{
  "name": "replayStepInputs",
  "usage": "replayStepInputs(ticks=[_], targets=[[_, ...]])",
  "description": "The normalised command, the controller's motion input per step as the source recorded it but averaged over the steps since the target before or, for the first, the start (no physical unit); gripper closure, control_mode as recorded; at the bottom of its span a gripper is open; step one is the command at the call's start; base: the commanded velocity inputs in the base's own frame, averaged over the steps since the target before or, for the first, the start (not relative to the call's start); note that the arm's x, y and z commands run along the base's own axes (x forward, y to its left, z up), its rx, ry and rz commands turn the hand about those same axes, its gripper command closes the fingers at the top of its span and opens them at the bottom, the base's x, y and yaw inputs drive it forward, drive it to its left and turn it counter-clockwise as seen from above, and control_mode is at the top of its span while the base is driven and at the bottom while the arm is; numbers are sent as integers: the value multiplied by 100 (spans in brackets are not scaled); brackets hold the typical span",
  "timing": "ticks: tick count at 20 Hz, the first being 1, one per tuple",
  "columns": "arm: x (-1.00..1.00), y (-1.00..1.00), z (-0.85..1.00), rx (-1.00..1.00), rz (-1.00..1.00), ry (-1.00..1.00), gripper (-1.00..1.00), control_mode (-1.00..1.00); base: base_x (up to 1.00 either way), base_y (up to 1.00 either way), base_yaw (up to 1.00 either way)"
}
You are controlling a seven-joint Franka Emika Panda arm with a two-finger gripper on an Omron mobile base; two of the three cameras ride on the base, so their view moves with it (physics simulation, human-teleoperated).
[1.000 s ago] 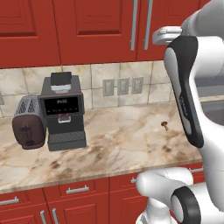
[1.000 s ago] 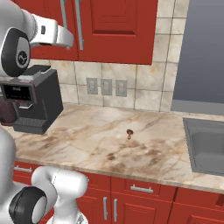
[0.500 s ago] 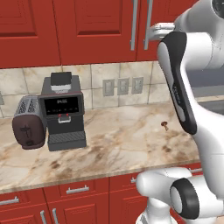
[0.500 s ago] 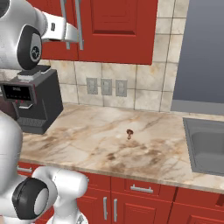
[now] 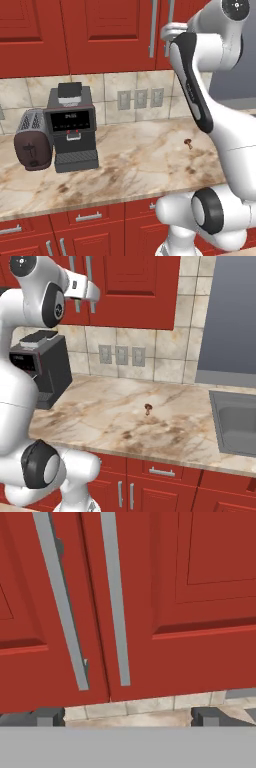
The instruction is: Pick the spray and sponge from the cabinet and place them on the counter.
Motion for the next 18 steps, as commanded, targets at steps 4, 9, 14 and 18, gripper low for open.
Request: replayStepInputs(ticks=[4,9,14,18], targets=[[59,-1,-2,3,0,0,-100,-100,0,0,0],[52,0,0,1,0,0,-100,-100,0,0,0],[38,0,0,0,0,0,-100,-100,0,0,0],[36,0,-2,0,0,0,-100,-100,0,0,0]])
